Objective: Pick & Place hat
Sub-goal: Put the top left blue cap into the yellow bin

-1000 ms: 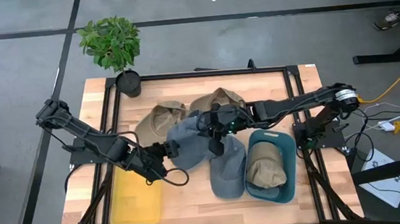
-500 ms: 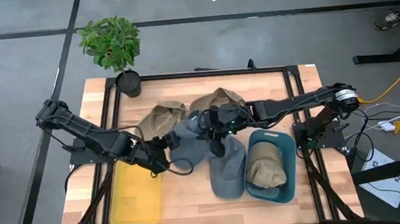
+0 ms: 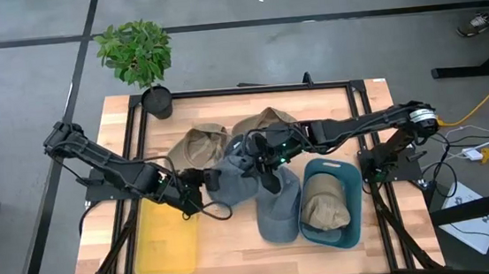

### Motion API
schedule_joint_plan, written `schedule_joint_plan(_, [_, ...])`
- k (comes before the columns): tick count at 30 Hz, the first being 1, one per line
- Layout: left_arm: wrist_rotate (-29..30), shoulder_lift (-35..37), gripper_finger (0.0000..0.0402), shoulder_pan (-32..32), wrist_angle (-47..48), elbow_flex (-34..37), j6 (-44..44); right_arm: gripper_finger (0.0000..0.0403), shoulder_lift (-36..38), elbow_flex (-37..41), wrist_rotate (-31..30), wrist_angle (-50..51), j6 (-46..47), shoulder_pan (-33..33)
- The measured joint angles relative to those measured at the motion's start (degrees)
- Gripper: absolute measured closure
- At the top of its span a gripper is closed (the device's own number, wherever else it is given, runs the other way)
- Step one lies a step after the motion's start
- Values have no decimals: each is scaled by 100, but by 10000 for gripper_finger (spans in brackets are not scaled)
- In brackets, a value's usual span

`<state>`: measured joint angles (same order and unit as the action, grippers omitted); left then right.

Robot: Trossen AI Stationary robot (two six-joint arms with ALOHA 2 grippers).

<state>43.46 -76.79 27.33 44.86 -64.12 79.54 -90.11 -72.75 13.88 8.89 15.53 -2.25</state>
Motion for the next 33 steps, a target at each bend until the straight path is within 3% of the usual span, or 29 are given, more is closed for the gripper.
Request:
schedule_joint_plan(11, [296, 0, 176, 114, -11, 0, 1237, 395, 0, 0, 579, -239, 382, 58])
schedule_joint_plan(21, [-321, 0, 187, 208, -1226, -1, 1329, 395, 0, 0, 587, -440, 400, 111])
schedule_joint_plan(25, [-269, -1, 234, 228, -1468, -2, 996, 395, 0, 0, 575, -438, 398, 143])
schedule_joint_plan(33, [-283, -2, 380, 267, -1339, -2, -337, 384, 0, 0, 336, -408, 344, 137])
